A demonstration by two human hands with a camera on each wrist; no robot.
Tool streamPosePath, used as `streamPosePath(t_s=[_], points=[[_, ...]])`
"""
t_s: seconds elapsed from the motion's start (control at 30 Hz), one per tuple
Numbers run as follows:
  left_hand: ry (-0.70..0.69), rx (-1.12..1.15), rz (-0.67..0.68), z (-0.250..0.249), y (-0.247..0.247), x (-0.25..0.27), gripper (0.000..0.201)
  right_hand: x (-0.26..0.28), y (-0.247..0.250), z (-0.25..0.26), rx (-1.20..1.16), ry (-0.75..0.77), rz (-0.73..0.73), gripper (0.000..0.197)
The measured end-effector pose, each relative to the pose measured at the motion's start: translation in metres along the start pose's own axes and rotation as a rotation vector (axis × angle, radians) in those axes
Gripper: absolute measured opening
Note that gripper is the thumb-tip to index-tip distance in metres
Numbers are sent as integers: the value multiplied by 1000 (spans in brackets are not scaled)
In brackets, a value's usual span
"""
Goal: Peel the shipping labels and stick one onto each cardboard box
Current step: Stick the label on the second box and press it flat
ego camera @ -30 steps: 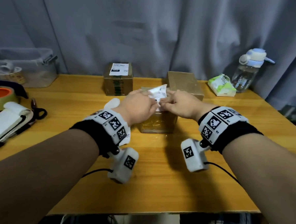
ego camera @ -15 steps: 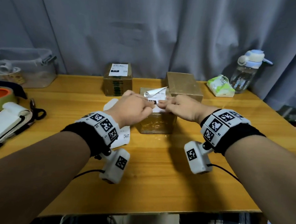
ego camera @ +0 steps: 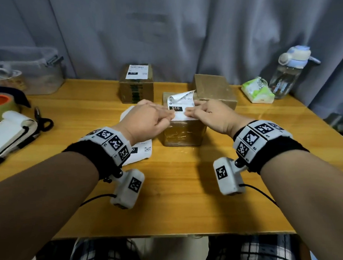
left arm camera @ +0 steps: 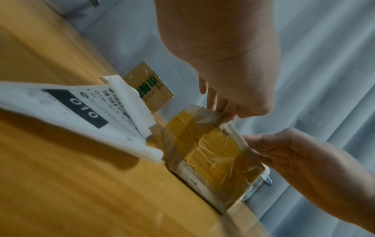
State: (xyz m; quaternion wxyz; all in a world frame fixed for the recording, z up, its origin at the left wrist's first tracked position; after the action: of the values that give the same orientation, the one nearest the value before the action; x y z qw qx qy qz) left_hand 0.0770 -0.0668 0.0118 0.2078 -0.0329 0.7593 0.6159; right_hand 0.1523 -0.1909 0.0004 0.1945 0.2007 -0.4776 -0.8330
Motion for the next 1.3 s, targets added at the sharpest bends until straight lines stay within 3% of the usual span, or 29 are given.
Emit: streamPosePath(t_s=[0.13, 0.27, 0.37, 0.53, 0.73, 1.03, 1.2, 1.3], points=[[-5, 7, 2, -4, 1, -1, 60, 1, 8, -5, -21, 7, -127, 73], [-38, -5, 94, -16, -11, -8, 63, 2, 3, 10, -36, 55, -69, 49], [-19, 10, 119, -20, -13, -17, 51, -4, 0, 16, 8, 71, -54, 60], [42, -21, 141, -9, -17, -36, 48, -25, 0, 14, 34, 65, -72, 37], [103, -65, 186, 13, -27, -60, 42, -45, 1, 14, 75, 42, -43, 36], [161, -103, 377, 30, -42, -62, 66, -58, -21, 9, 129, 46, 93, 46], [201, -149, 401, 36, -41, -67, 73, -58, -25, 3, 226, -44, 127, 51], [258, -178, 396, 47, -37, -63, 89, -55, -22, -3, 302, -95, 138, 54]])
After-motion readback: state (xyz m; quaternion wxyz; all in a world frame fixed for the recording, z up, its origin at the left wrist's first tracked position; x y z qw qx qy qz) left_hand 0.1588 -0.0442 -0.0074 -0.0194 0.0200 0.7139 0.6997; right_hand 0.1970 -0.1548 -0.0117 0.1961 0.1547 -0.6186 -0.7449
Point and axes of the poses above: each hand's wrist, its own x-axis away from the middle knuckle, its own y-axis out of the back of the hand, z = x × y, the point moved 9 cm from there along -x, towards the middle knuckle, and after that the axes turned 9 degrees about -z, right-handed, at the moved point
